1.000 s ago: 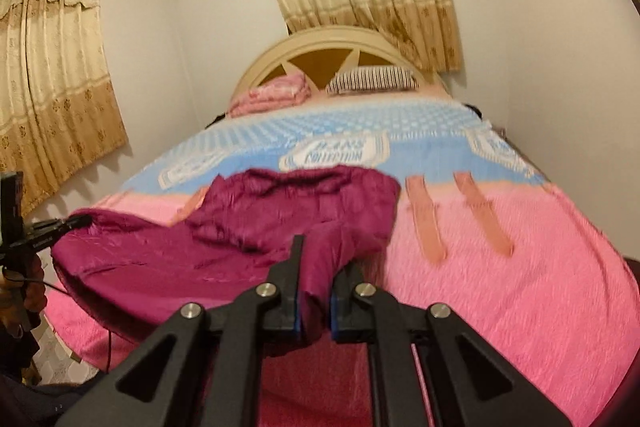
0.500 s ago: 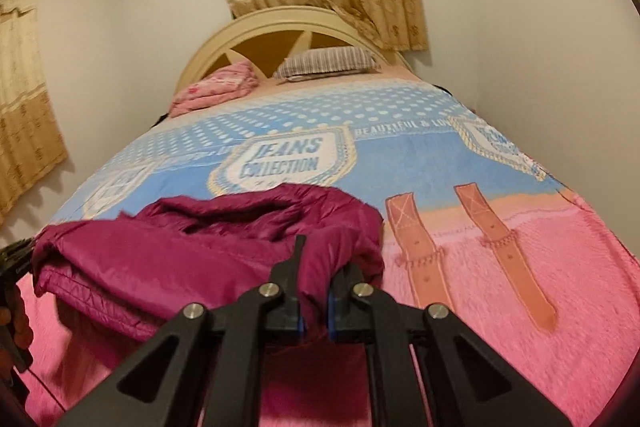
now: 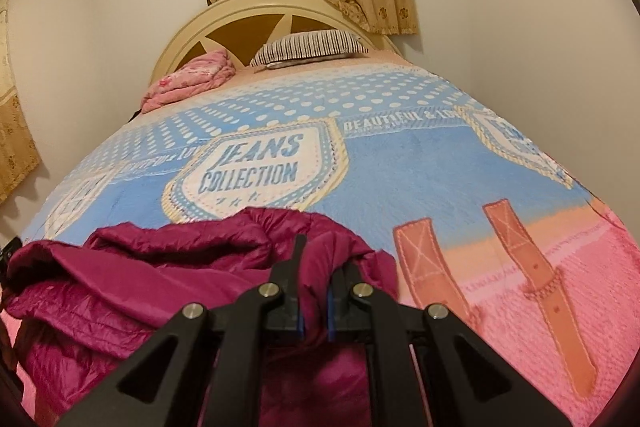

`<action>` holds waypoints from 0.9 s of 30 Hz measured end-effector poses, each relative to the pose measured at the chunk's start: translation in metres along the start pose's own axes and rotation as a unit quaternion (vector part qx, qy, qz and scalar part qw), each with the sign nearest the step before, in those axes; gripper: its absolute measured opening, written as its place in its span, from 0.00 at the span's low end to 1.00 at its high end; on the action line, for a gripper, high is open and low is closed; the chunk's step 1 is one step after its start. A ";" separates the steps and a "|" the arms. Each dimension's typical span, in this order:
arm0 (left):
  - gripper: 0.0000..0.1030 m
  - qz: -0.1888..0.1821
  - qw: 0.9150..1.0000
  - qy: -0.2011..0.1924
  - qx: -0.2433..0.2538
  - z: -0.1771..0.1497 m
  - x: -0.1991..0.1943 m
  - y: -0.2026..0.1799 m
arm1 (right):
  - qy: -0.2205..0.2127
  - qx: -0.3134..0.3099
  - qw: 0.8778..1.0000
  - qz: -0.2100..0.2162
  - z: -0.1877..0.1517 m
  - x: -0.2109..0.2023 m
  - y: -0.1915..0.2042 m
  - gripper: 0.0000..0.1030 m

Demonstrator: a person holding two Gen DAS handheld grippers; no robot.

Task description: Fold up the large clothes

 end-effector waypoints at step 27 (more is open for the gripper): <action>0.96 -0.017 0.996 0.002 0.085 -0.010 0.018 -0.067 | -0.044 -0.097 0.994 0.033 -0.016 -0.035 0.122 0.79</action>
Point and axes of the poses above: each gripper's, at about its wrist camera, not at the fingertips, and x roughly the way its jaws point, y to its left, z to its top, the point moved 2 cm from there along x, roughly the way its jaws point, and after that the axes turned 15 degrees about -z, right-handed, at the moved point
